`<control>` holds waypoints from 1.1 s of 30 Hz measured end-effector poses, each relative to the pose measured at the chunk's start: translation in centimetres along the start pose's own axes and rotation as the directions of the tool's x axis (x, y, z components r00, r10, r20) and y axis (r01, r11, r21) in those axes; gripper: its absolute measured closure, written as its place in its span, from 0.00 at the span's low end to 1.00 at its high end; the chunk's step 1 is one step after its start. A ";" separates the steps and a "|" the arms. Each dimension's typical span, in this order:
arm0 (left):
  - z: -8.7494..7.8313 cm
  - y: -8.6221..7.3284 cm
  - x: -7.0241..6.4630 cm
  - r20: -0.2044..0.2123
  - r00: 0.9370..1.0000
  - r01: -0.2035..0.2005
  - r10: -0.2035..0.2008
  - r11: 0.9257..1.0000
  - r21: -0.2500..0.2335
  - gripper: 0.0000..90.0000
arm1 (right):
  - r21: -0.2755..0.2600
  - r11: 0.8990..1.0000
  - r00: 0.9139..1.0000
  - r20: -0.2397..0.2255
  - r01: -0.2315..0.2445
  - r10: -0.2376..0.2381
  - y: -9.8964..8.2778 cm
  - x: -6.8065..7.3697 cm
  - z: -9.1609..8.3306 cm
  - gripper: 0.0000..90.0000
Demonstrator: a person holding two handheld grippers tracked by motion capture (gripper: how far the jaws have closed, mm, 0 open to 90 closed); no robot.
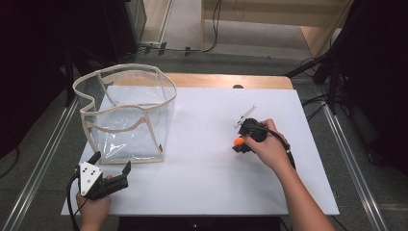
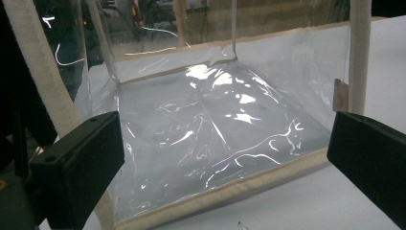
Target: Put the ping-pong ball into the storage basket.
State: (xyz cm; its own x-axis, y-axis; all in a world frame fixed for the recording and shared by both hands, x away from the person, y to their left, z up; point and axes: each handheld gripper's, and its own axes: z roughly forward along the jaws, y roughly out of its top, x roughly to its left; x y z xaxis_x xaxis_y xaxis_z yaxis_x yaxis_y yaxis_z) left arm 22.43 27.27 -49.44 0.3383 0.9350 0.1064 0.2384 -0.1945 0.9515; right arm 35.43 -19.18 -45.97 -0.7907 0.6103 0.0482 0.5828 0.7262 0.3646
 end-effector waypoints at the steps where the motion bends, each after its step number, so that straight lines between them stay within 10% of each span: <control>1: 0.0 0.0 0.0 0.000 1.000 0.000 0.000 1.000 -0.001 0.00 | 0.002 1.000 1.000 0.001 0.005 -0.005 0.1 0.0 0.0 0.52; 33: 0.0 0.0 0.0 0.002 1.000 0.000 0.000 1.000 -0.001 0.00 | -0.021 0.997 0.997 -0.035 0.070 -0.071 3.7 1.7 0.0 0.52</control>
State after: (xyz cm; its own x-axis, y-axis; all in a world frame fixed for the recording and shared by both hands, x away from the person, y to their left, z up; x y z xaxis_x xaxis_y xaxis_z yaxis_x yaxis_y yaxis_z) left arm 22.43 27.29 -49.43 0.3400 0.9344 0.1062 0.2373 -0.1945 0.9518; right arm 36.23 -15.44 -44.54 -0.8363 0.5456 0.0551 0.5216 0.7605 0.3869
